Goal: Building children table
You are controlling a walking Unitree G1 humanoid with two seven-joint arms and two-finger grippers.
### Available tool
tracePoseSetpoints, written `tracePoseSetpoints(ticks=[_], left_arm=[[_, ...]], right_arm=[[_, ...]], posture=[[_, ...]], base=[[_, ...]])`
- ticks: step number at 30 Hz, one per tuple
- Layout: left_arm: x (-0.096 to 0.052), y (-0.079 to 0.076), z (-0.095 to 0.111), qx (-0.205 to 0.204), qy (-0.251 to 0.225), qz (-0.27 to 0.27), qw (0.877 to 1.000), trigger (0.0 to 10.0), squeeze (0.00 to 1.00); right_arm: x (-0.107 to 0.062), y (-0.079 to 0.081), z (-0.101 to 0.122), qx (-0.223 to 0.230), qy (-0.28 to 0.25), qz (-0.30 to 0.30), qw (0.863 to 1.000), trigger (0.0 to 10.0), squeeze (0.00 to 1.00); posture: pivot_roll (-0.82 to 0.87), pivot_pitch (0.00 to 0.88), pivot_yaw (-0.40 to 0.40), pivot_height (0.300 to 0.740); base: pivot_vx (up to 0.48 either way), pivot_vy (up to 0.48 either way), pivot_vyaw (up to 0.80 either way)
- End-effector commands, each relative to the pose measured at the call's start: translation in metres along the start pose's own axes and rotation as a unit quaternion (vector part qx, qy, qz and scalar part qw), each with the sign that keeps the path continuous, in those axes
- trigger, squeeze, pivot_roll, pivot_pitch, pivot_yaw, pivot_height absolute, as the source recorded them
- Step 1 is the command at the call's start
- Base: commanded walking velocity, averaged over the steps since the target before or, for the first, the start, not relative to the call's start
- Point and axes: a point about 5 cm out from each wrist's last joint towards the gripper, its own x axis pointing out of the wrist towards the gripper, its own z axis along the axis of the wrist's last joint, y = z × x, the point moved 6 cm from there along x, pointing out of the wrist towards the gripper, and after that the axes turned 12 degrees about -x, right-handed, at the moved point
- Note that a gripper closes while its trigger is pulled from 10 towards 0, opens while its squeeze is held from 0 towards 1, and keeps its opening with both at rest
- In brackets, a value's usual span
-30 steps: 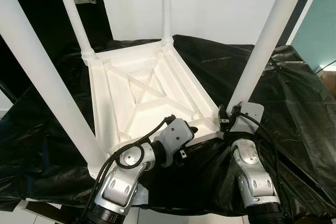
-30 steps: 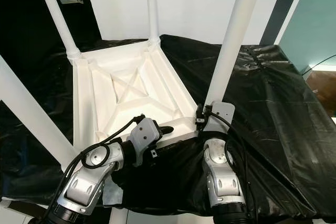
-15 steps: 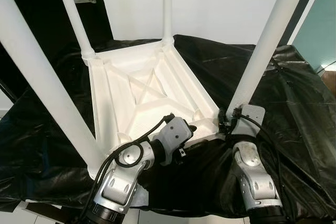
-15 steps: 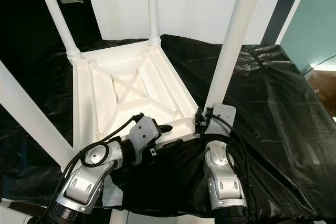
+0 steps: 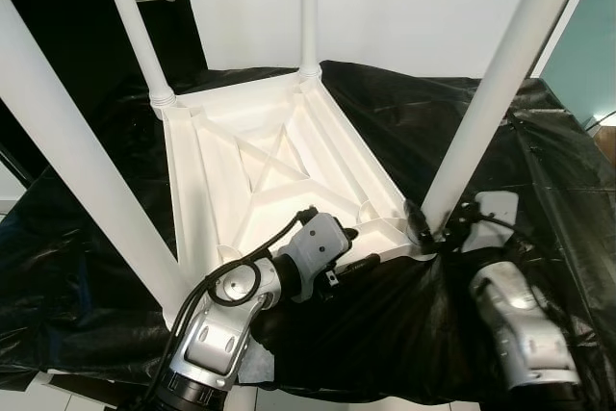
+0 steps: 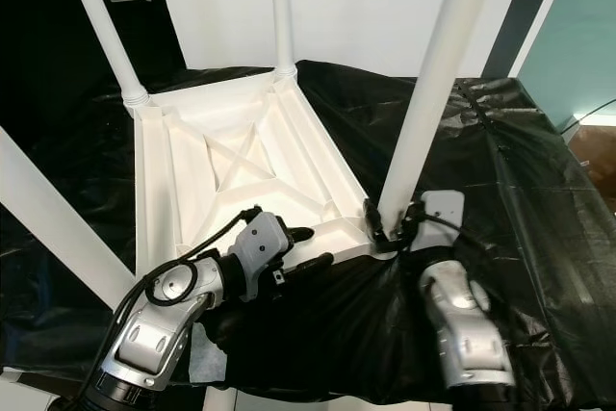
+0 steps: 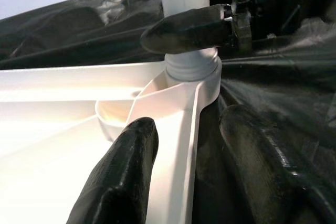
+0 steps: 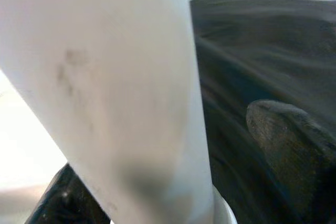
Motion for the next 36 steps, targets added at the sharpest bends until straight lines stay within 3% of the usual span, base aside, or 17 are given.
tracePoseSetpoints(ticks=[1,6,8,10,11,12,21,25,30,31,36], left_arm=[[0.002,0.009,0.002,0.001,-0.006,0.035,0.999,10.0,0.0],[0.003,0.01,0.003,0.002,-0.007,0.036,0.999,10.0,0.0],[0.003,0.011,0.003,0.004,-0.008,0.037,0.999,10.0,0.0],[0.003,0.011,0.003,0.004,-0.008,0.037,0.999,10.0,0.0],[0.003,0.012,0.004,0.005,-0.009,0.039,0.999,10.0,0.0],[0.003,0.014,0.005,0.006,-0.01,0.042,0.999,10.0,0.0],[0.001,0.018,0.004,0.008,-0.01,0.052,0.999,10.0,0.0],[0.001,0.017,0.004,0.007,-0.01,0.05,0.999,10.0,0.0],[0.0,0.016,0.004,0.013,-0.007,0.045,0.999,10.0,0.0],[0.0,0.017,0.005,0.014,-0.008,0.046,0.999,10.0,0.0],[0.0,0.019,0.007,0.014,-0.009,0.051,0.999,10.0,0.0]], right_arm=[[0.005,0.005,0.003,-0.012,-0.014,0.062,0.998,10.0,0.0],[0.01,0.01,0.004,-0.016,-0.014,0.109,0.994,10.0,0.0],[0.019,0.019,0.002,-0.043,-0.008,0.162,0.986,10.0,0.0],[0.019,0.019,0.002,-0.043,-0.008,0.162,0.986,10.0,0.0],[0.023,0.025,0.0,-0.055,-0.004,0.188,0.981,6.6,0.0],[0.027,0.033,-0.002,-0.068,-0.001,0.218,0.974,0.0,0.0],[0.026,0.035,-0.005,-0.087,-0.001,0.25,0.964,0.0,0.0],[0.026,0.026,-0.006,-0.077,-0.006,0.234,0.969,0.0,0.0],[0.024,0.025,-0.008,-0.063,-0.009,0.217,0.974,0.0,0.0],[0.022,0.024,-0.009,-0.065,-0.006,0.201,0.977,10.0,0.0],[0.019,0.022,-0.016,-0.07,0.018,0.141,0.987,10.0,0.0]], posture=[[-0.07,0.0,0.012,0.74],[-0.06,0.0,0.011,0.74],[-0.06,0.0,0.008,0.74],[-0.06,0.0,0.008,0.74],[-0.05,0.0,0.005,0.74],[-0.04,0.0,0.0,0.74],[-0.04,0.0,-0.007,0.74],[-0.03,0.0,0.005,0.74],[-0.01,0.0,0.004,0.74],[-0.01,0.0,-0.002,0.74],[-0.01,0.0,-0.009,0.74]], base=[[0.0,0.0,0.0],[0.0,0.0,0.0],[0.0,0.0,0.0],[0.0,0.0,0.0],[0.0,0.0,0.0],[0.0,0.0,0.0],[0.0,0.0,0.0],[0.0,0.0,0.0],[0.0,0.0,0.0],[0.0,0.0,0.0],[0.0,0.0,0.0]])
